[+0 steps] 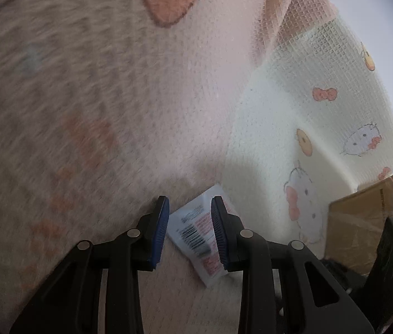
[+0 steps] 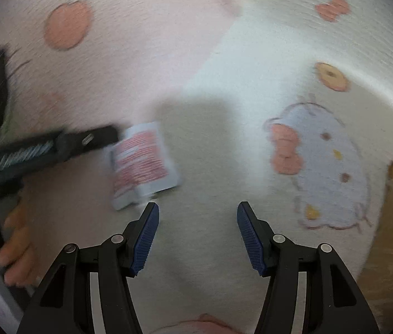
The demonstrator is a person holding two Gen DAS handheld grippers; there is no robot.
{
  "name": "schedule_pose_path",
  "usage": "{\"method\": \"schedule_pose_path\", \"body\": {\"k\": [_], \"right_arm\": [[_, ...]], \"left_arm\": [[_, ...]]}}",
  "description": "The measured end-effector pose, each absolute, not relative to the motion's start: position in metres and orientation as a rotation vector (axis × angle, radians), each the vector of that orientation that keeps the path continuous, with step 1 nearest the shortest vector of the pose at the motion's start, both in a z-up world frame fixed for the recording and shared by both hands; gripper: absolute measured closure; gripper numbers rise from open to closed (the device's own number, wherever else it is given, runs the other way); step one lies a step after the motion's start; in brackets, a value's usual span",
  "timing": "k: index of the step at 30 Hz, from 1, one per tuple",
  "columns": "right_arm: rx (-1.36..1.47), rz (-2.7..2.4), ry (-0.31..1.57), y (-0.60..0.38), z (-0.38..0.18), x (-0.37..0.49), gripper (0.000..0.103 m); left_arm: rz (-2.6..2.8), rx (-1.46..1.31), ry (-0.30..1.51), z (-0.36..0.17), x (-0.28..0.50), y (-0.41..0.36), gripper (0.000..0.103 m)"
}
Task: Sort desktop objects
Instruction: 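Lower the left tool toward the white-and-red sachet on the blanket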
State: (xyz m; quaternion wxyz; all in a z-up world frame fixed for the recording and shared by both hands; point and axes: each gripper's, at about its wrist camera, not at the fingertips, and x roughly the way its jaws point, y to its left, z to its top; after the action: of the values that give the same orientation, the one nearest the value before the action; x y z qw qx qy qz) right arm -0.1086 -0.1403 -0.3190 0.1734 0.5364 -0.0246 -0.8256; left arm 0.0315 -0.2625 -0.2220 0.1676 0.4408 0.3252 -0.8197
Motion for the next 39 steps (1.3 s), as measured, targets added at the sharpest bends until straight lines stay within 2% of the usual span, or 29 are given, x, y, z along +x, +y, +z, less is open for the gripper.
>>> {"method": "schedule_pose_path", "body": {"k": [6,8,9,10,11,19,25,30,32,35,39], "right_arm": [[1.499,-2.265,0.067,-0.169,-0.325,-0.102,0.047],[1.483,-2.277,0.049,-0.167,-0.324,-0.103,0.048],[1.487,-2.281,0.039,-0.165,-0.324,-0.104,0.051],[1.494,-2.291,0.043,-0.163,-0.324,-0.105,0.060],[1.498,-2.301,0.045,-0.161,-0.324,-0.106,0.061],[1.583,-2.406,-0.092,-0.127,-0.322,-0.115,0.061],[1.609,-2.472,-0.168,-0.114,-0.318,-0.115,0.061],[1.652,-2.502,-0.086,-0.124,-0.316,-0.120,0.061],[1.706,-2.500,-0.088,-0.121,-0.318,-0.121,0.061],[1.704,-2.401,-0.238,-0.121,-0.318,-0.122,0.061],[1.650,-2.385,-0.210,-0.132,-0.313,-0.120,0.061]], "left_arm": [[-2.337,1.307,0.898,-0.228,0.024,-0.254,0.069],[-2.340,1.335,0.975,-0.232,0.025,-0.253,0.069],[-2.337,1.345,1.005,-0.234,0.025,-0.253,0.069],[-2.335,1.347,1.018,-0.236,0.026,-0.252,0.069],[-2.338,1.342,1.017,-0.235,0.028,-0.249,0.069],[-2.353,1.365,1.096,-0.238,0.039,-0.235,0.069],[-2.381,1.373,0.970,-0.233,0.043,-0.214,0.069],[-2.375,1.365,0.814,-0.227,0.050,-0.205,0.069],[-2.383,1.363,0.796,-0.226,0.052,-0.206,0.069],[-2.390,1.352,0.813,-0.227,0.053,-0.210,0.069],[-2.403,1.336,0.884,-0.233,0.050,-0.214,0.069]]}}
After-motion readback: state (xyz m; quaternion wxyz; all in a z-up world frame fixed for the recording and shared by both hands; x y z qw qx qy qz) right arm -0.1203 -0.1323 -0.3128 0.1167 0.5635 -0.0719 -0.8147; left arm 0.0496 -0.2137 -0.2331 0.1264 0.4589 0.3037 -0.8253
